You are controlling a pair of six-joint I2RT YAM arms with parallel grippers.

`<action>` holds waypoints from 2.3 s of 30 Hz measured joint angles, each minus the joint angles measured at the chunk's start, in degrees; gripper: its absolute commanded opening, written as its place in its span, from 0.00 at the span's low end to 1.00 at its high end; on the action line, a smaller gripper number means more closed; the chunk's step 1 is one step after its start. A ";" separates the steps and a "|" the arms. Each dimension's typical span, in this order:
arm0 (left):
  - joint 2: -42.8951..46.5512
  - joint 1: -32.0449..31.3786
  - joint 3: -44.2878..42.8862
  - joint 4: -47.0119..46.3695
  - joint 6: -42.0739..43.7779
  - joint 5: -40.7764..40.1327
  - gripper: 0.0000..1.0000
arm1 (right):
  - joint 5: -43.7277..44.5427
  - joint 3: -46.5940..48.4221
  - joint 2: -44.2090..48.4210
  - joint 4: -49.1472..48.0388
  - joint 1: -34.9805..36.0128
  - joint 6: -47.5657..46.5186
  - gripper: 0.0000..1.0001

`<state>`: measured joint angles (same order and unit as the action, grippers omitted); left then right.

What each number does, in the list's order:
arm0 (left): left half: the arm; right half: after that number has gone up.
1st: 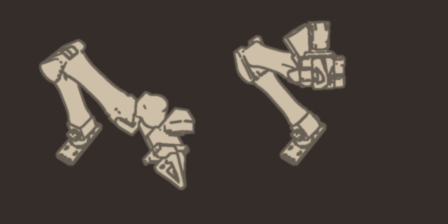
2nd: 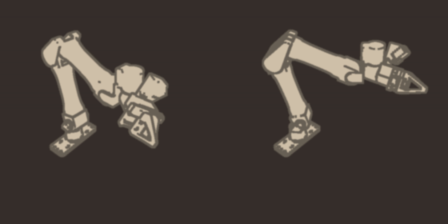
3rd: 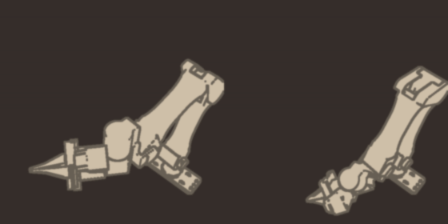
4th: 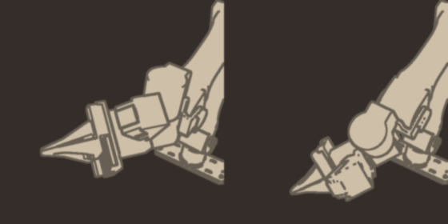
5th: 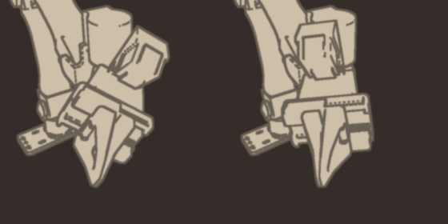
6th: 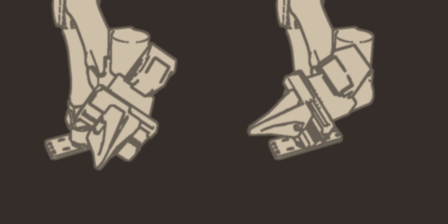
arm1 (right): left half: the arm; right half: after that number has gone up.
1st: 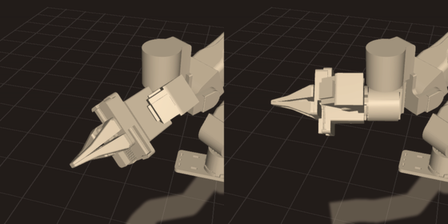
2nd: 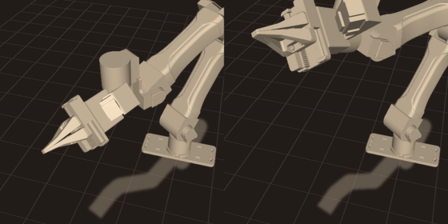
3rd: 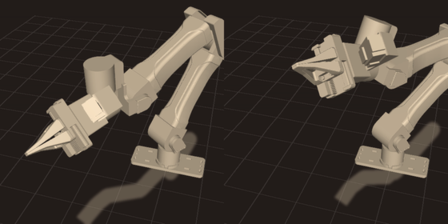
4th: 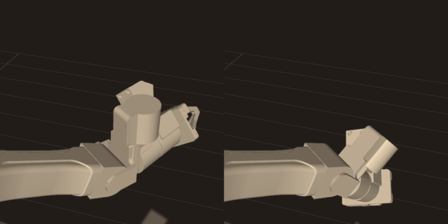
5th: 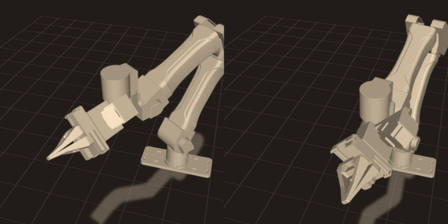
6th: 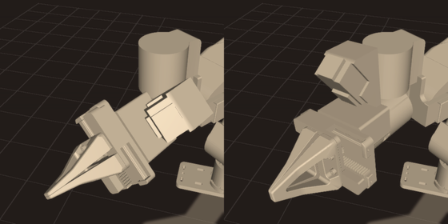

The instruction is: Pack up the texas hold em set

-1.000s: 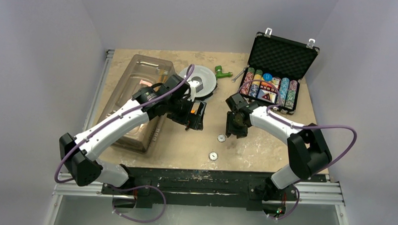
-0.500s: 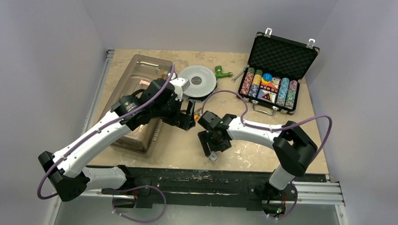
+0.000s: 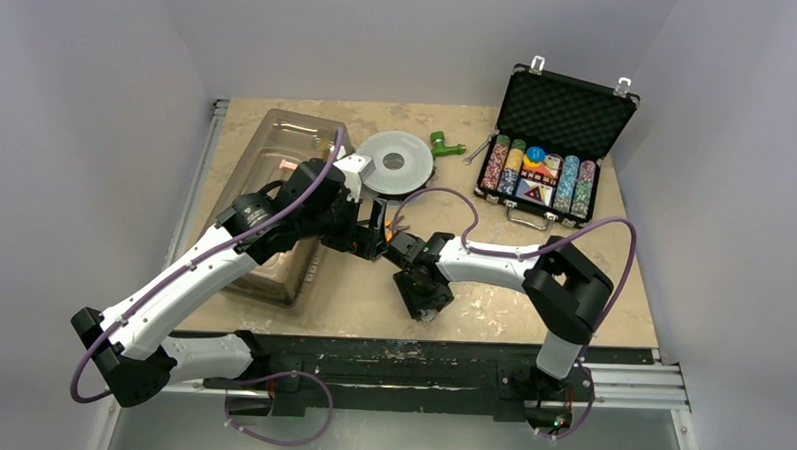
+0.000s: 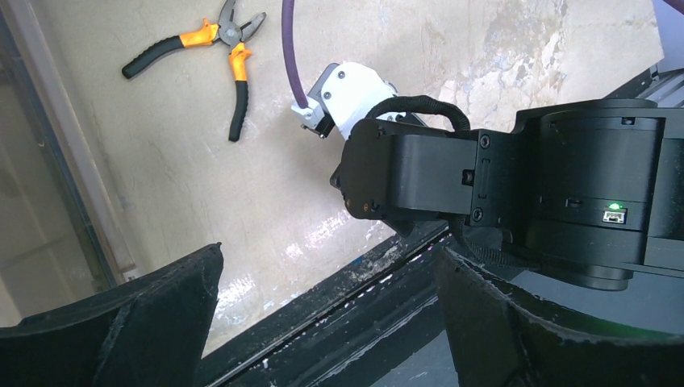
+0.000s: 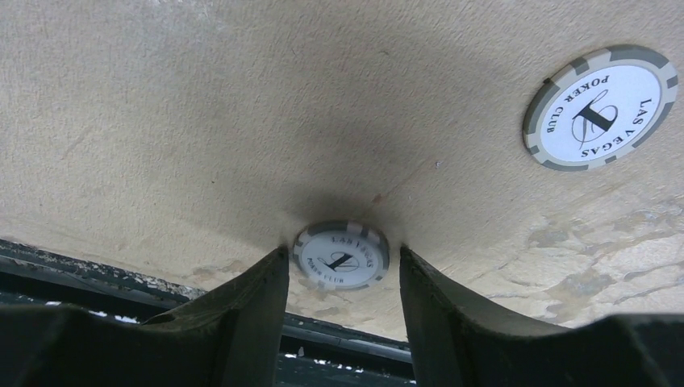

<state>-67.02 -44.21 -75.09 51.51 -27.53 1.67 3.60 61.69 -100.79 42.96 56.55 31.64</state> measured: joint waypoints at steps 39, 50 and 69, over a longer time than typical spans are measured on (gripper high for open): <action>0.94 0.00 2.69 0.02 -1.44 0.00 1.00 | 2.69 -1.31 1.38 -0.24 -0.70 2.99 0.34; 0.81 0.02 2.69 0.00 -1.44 0.02 1.00 | 0.87 -4.11 6.60 -2.71 -13.97 3.26 0.33; -0.09 0.70 2.69 -0.61 -1.99 1.01 1.00 | 4.04 -7.37 10.14 -4.90 -10.25 -0.44 0.59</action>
<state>-67.11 -43.51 -72.40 50.89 -29.52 2.68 7.64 54.33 -90.65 38.06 46.30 31.20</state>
